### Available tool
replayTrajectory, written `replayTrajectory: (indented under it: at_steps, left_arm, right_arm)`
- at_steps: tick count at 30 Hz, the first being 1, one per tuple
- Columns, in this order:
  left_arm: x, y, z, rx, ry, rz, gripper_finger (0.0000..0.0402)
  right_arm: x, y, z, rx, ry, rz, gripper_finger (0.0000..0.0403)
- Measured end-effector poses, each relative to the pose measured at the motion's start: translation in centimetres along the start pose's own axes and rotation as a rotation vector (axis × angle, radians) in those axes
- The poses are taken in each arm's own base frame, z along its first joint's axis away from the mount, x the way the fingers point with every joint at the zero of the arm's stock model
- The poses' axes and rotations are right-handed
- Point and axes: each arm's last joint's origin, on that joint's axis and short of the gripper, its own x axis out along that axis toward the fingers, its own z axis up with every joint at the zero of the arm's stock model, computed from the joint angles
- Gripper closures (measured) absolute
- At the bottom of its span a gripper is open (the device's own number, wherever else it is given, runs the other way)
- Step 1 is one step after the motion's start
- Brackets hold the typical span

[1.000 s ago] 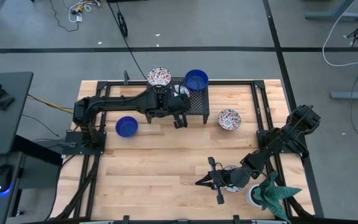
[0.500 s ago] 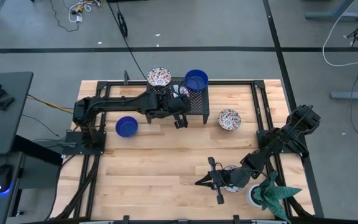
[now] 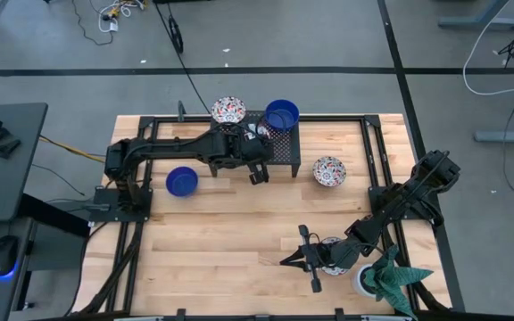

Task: Pick & Place Mini bowls
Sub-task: Stack the left red bowl on the red bowl on the shelf

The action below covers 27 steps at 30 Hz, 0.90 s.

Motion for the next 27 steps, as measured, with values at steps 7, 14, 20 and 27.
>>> replayTrajectory:
  at_steps: [7,14,20,27]
  left_arm:
    - [0.03,0.08,0.02,-0.009,0.0,0.0,0.0357]
    - [0.29,0.52,0.02,-0.034,0.007,-0.019,0.0299]
    - [0.46,0.85,0.19,-0.056,0.008,-0.11,0.026]
    - [0.44,0.85,0.11,-0.052,0.016,-0.115,0.0279]
  right_arm:
    - [0.0,0.0,0.0,0.0,0.0,0.0,0.0387]
    - [0.0,0.0,0.0,0.0,0.0,0.0,0.0387]
    - [0.0,0.0,0.0,0.0,0.0,0.0,0.0387]
    - [0.0,0.0,0.0,0.0,0.0,0.0,0.0387]
